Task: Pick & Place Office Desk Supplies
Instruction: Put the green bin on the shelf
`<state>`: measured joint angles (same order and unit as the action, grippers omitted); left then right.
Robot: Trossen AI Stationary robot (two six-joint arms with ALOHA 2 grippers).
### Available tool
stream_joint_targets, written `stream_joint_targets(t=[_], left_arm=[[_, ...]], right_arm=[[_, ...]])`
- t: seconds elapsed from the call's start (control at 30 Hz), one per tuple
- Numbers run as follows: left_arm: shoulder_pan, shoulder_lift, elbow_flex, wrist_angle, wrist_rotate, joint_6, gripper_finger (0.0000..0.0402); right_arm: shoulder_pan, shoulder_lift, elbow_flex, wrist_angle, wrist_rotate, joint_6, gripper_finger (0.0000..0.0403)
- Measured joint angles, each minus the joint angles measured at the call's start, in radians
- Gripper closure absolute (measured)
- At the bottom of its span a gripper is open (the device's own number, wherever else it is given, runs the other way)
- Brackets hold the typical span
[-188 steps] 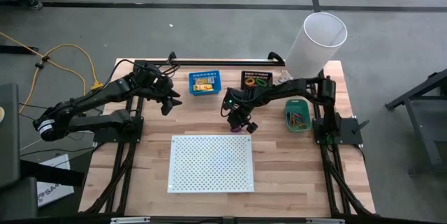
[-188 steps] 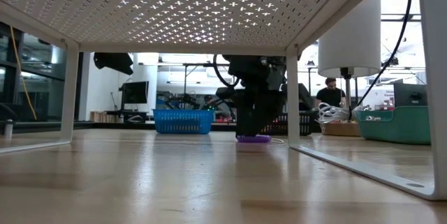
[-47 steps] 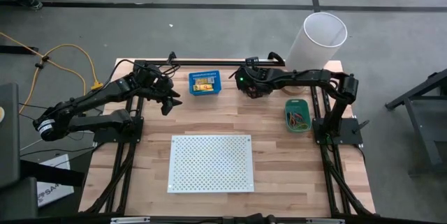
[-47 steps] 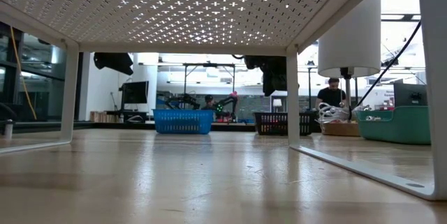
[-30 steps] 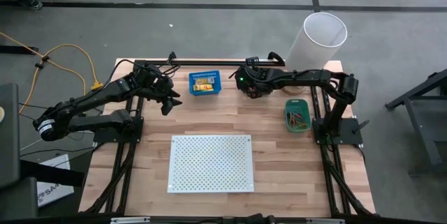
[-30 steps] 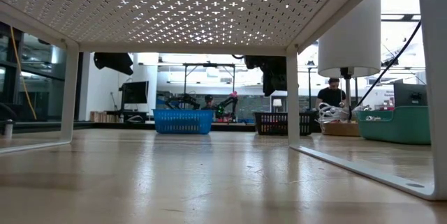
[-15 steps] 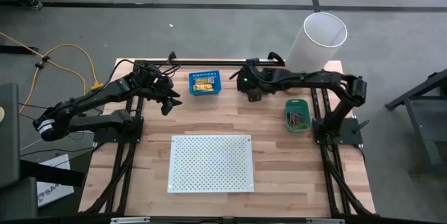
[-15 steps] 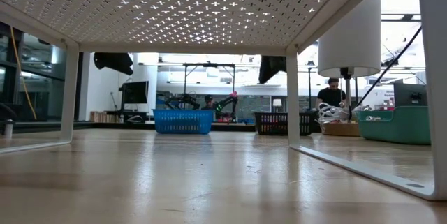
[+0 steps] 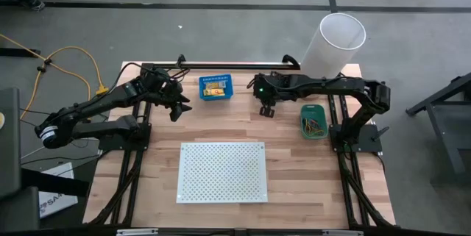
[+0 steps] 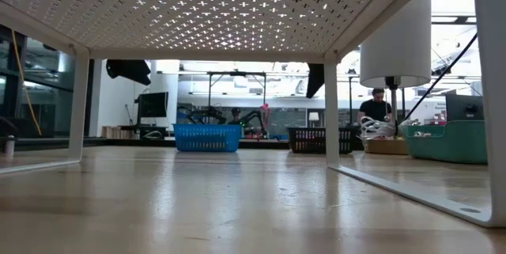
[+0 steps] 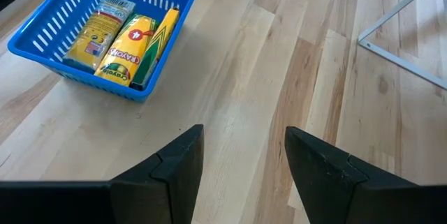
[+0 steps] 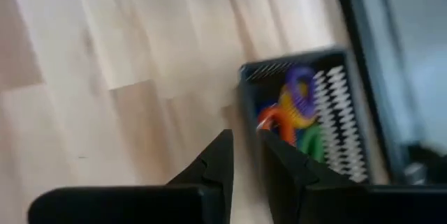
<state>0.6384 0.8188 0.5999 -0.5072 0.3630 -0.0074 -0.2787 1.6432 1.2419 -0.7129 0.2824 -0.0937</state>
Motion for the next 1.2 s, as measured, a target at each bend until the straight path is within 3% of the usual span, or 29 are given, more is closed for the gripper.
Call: stream_joint_targets(t=[0.3,1.03,1.2], left_arm=[[0.000,0.000,0.000,0.000,0.000,0.000,0.0206],[0.000,0.000,0.000,0.000,0.000,0.000,0.0206],[0.000,0.000,0.000,0.000,0.000,0.000,0.0206]], right_arm=[[-0.004,0.000,0.000,-0.139,-0.127,0.316,0.0346],[-0.010,0.000,-0.001,-0.231,-0.367,0.254,0.0346],[0.004,0.000,-0.001,-0.230,-0.342,0.255,0.0346]])
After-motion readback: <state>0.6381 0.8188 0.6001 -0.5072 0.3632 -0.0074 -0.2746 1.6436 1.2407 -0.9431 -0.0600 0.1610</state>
